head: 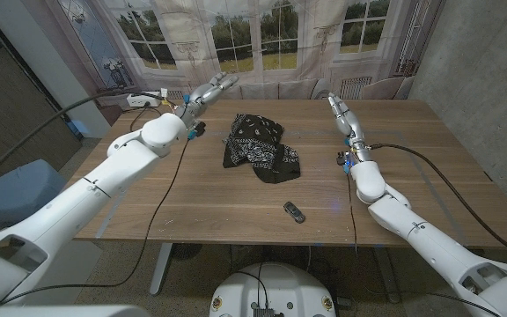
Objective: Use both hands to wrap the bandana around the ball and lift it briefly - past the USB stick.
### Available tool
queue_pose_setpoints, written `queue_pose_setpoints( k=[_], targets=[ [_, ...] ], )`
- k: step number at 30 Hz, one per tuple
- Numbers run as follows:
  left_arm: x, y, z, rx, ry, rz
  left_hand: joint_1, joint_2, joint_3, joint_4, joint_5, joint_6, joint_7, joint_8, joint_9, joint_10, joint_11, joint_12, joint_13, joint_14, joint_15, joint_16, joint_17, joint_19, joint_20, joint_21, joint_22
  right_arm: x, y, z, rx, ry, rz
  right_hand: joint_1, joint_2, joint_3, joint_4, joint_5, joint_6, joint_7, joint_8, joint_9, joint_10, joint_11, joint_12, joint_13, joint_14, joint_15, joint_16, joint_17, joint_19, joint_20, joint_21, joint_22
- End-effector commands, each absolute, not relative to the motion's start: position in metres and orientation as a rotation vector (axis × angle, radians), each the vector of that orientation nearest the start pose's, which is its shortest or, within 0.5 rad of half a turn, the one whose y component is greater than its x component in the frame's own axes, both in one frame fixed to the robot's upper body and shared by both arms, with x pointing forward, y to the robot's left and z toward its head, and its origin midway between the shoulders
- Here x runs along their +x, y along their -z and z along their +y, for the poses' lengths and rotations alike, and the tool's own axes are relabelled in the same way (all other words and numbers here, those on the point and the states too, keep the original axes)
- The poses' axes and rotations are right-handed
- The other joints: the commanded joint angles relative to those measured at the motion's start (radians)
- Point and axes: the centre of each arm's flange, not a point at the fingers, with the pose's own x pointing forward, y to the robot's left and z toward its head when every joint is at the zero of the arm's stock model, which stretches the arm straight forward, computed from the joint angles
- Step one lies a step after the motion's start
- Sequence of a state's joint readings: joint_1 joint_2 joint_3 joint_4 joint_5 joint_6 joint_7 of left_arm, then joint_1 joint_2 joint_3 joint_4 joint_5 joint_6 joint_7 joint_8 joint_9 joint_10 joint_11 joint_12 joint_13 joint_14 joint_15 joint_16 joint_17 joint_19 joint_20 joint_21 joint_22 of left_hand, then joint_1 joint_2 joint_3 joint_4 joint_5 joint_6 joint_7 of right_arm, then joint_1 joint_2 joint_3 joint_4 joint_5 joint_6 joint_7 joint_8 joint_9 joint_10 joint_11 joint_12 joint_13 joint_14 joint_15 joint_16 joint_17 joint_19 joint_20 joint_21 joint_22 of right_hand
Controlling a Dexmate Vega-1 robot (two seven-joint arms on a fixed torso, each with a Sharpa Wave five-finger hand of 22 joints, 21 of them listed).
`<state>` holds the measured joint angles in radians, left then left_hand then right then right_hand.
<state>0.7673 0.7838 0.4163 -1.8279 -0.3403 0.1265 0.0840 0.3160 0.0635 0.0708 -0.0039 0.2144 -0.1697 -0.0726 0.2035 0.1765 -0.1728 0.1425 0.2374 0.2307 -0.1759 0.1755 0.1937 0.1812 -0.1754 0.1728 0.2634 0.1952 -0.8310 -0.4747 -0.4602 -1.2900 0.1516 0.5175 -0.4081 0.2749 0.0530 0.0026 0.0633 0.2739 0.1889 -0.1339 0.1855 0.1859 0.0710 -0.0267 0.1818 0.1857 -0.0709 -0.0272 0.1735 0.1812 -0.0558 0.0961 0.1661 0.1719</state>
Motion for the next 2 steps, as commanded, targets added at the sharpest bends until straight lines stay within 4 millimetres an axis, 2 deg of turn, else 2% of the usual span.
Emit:
queue_pose_setpoints(
  k=[1,2],
  targets=[
    [0.5749,-0.0692,0.267,0.313,0.337,-0.707,-0.025,0.008,-0.003,0.018,0.005,-0.147,0.014,-0.01,0.001,-0.13,0.002,-0.013,-0.008,-0.12,-0.01,-0.007,0.002,-0.07,-0.01,-0.009,0.002,0.6372,0.0132,-0.2456,-0.045,0.13,-0.87,-0.011,0.001,-0.01,0.001,0.008,0.008,-0.005,0.006,0.0,0.004,-0.008,0.009,0.002,-0.015,-0.009,0.008,-0.001,-0.012,0.029,0.012,0.001],
    [0.5756,-0.0656,0.2693,0.295,0.328,-0.702,-0.028,0.01,-0.004,0.02,0.005,-0.15,0.014,-0.012,0.001,-0.13,0.003,-0.014,-0.009,-0.121,-0.009,-0.007,0.002,-0.07,-0.011,-0.009,0.002,0.6382,0.012,-0.2418,-0.052,0.124,-0.875,-0.012,0.002,-0.01,0.001,0.008,0.007,-0.003,0.006,0.0,0.005,-0.007,0.01,0.002,-0.012,-0.012,0.01,-0.001,-0.005,0.033,0.016,0.002]
  ],
)
